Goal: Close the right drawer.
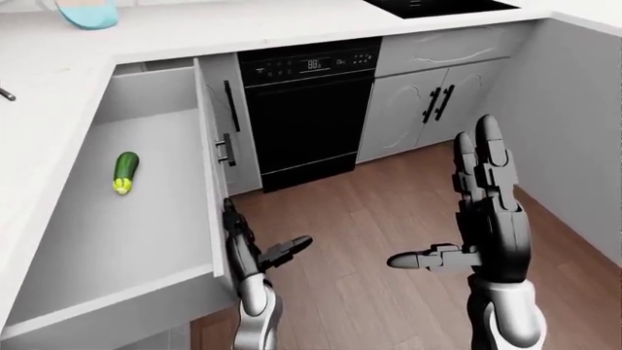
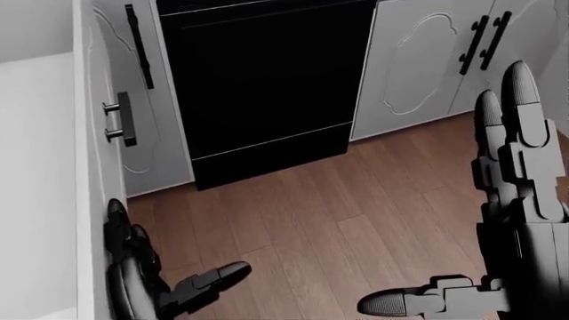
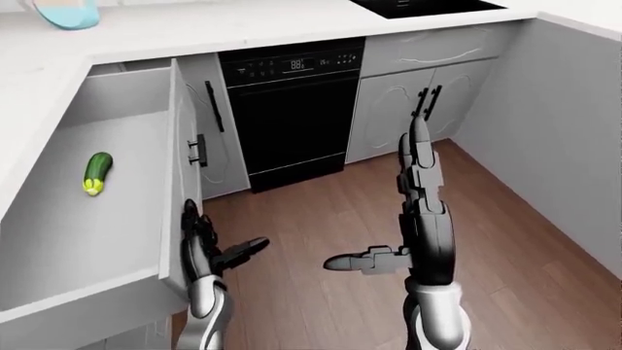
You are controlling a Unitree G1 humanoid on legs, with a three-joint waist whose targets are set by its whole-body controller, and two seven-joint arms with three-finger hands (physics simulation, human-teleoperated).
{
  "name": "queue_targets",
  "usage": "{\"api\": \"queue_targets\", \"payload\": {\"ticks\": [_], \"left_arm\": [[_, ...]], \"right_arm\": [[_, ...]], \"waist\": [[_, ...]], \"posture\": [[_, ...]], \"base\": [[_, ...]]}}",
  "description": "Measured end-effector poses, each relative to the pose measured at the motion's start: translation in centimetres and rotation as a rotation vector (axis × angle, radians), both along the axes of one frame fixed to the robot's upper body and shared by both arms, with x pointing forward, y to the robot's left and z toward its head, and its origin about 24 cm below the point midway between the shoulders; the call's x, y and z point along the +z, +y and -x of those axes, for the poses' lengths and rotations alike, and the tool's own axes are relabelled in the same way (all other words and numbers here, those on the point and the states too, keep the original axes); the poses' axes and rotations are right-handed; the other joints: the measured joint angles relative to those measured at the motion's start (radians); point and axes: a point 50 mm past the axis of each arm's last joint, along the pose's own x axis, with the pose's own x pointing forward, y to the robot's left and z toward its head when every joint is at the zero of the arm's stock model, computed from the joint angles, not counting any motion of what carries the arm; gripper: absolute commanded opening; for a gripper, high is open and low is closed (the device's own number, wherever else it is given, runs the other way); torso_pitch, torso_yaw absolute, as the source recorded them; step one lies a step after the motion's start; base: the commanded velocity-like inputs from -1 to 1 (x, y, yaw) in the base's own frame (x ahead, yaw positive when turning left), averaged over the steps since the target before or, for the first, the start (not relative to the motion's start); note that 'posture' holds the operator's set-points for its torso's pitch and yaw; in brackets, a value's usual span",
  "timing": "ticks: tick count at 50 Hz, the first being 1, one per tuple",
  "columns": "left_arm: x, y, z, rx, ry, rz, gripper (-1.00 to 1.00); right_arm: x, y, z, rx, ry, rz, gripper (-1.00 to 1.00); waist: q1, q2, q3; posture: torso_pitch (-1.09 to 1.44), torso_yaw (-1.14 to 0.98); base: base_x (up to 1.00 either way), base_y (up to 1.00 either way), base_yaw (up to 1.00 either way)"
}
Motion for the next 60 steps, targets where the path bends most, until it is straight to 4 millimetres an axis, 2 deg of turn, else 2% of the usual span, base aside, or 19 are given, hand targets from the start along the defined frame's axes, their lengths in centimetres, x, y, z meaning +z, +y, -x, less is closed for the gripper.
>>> {"api": "queue_targets", "payload": {"ticks": [14,31,42,60], "left_arm": [[0.0,0.9,-0.1,0.079,0.013,-0.007,1.0],[-0.2,3.2,-0.6,0.308,0.088,-0.054,1.0],[-0.3,4.6,-1.1,0.395,0.131,-0.033,1.0],[-0.4,8.3,-1.4,0.561,0.185,0.021,1.0]], "right_arm": [[0.5,0.2,0.1,0.001,-0.013,0.002,1.0],[0.4,0.0,0.1,-0.005,-0.007,0.001,1.0],[0.2,0.0,0.0,-0.002,-0.003,0.001,1.0],[0.2,0.0,0.1,-0.006,-0.008,0.004,1.0]], "waist": [[-0.007,0.001,-0.001],[-0.011,0.011,-0.006],[-0.013,0.016,-0.008],[-0.019,0.027,-0.01]], "posture": [[0.0,0.0],[0.0,0.0],[0.0,0.0],[0.0,0.0]], "base": [[0.0,0.0,0.0],[0.0,0.0,0.0],[0.0,0.0,0.0],[0.0,0.0,0.0]]}}
